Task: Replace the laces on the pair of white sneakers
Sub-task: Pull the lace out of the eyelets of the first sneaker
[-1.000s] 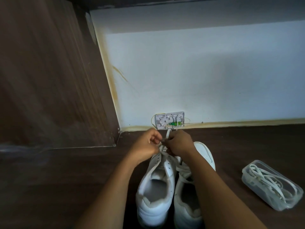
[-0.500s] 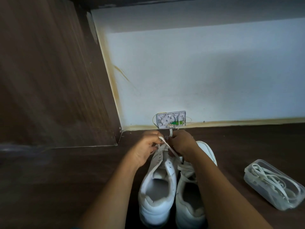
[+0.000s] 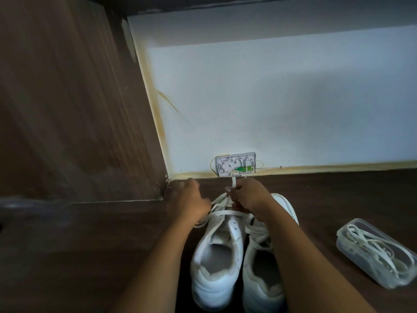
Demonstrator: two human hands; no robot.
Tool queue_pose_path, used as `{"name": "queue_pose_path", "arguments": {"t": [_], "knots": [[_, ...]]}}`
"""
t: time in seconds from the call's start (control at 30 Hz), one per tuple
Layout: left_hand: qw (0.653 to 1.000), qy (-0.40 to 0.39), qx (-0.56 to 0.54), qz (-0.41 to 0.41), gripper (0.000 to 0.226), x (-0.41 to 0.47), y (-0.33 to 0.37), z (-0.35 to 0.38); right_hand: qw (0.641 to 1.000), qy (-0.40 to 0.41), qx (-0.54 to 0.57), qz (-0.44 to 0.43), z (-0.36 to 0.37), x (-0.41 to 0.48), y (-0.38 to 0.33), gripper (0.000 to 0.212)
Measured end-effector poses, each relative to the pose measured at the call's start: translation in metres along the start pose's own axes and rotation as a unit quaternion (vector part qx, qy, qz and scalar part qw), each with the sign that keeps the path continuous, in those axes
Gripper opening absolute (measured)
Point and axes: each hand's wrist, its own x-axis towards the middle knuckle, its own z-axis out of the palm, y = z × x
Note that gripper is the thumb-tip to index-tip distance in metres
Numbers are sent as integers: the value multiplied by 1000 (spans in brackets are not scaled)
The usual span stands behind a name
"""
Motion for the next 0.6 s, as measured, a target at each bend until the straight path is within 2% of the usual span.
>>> {"name": "queue_pose_path", "arguments": {"t": [0.07, 0.13, 0.2, 0.3, 0.33, 0.4, 0.47, 0.5, 0.53, 0.6], "knots": [[990, -56, -93, 88, 26, -5, 13, 2, 1000, 0, 14, -3, 0, -1, -1, 29], [983, -68, -63, 155, 13, -8, 19, 10, 999, 6, 47, -8, 1, -1, -1, 30], [987, -54, -41, 143, 15, -5, 17, 18, 995, 13, 99, -1, 0, -4, -4, 29], [988, -89, -87, 95, 11, -2, 14, 22, 972, 62, 227, -6, -11, -8, -19, 21], [989, -79, -76, 98, 8, -2, 13, 21, 958, 86, 272, -17, -17, -11, -25, 23], [993, -41, -38, 107, 18, -2, 14, 19, 942, 131, 307, -41, -30, -16, -33, 24], [991, -11, -71, 115, 25, -2, 17, 18, 945, 125, 297, -59, -37, -20, -33, 19], [984, -15, -137, 114, 27, -1, 19, 18, 958, 96, 265, -62, -38, -22, -30, 12], [972, -13, -209, 110, 29, 0, 23, 16, 976, 54, 202, -60, -38, -24, -27, 5], [942, 23, -317, 107, 31, 0, 29, 12, 997, -45, 9, -61, -35, -23, -18, 18]]}}
